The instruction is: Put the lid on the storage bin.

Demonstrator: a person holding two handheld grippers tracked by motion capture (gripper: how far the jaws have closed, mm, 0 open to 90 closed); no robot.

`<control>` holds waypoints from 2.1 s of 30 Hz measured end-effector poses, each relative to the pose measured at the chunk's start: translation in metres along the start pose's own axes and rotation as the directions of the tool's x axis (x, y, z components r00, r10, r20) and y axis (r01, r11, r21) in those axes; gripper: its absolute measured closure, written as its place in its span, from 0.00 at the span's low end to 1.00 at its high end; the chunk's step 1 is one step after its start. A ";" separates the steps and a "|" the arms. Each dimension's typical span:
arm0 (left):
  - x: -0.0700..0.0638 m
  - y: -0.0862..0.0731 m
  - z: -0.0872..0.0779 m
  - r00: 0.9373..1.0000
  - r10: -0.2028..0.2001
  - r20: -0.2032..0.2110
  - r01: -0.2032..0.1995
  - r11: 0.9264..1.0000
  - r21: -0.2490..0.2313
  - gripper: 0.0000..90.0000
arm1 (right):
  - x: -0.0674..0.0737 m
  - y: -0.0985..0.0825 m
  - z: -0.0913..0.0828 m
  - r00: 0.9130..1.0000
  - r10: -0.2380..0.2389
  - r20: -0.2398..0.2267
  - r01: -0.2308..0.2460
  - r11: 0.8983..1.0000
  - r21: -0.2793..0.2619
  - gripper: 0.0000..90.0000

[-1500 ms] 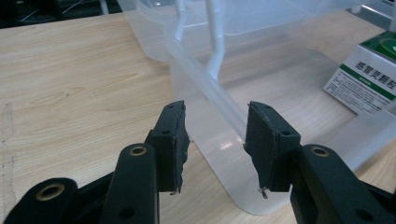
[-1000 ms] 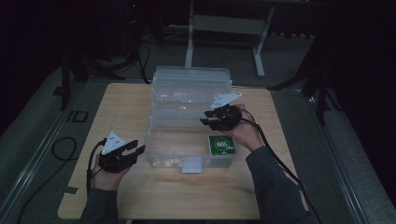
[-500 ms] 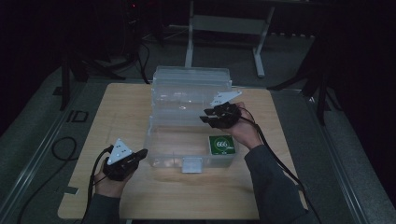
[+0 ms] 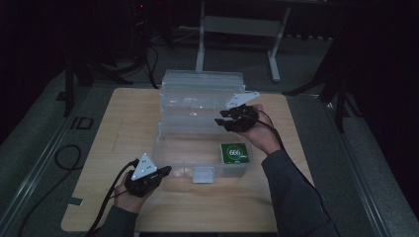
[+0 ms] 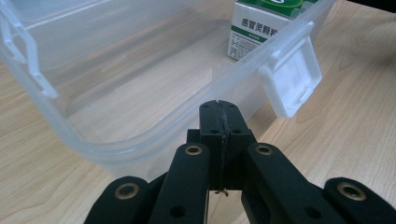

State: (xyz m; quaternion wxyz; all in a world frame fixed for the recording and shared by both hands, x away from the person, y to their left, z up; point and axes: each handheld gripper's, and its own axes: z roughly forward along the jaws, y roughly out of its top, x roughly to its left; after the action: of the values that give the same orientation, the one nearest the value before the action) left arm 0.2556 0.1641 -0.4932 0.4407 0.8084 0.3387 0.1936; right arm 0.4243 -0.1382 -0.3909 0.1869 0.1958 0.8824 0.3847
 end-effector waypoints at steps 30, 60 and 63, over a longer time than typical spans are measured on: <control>-0.030 0.010 0.041 0.991 0.088 0.102 -0.089 0.996 0.012 1.00 | -0.007 0.020 0.001 0.999 0.002 0.033 -0.001 1.000 -0.026 0.66; -0.049 0.020 0.073 0.975 0.123 0.183 -0.128 0.992 0.018 0.99 | -0.010 0.051 0.031 0.999 0.024 0.026 -0.024 0.999 -0.031 0.65; -0.049 0.019 0.075 0.975 0.121 0.185 -0.128 0.991 0.024 1.00 | -0.012 0.056 0.035 0.998 0.024 0.049 -0.023 0.999 -0.029 0.61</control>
State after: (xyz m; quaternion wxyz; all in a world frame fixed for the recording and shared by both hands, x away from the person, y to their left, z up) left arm 0.2744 0.0776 -0.5178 0.4424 0.8503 0.2487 0.1394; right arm 0.4629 -0.0878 -0.3684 0.2070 0.2131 0.8696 0.3943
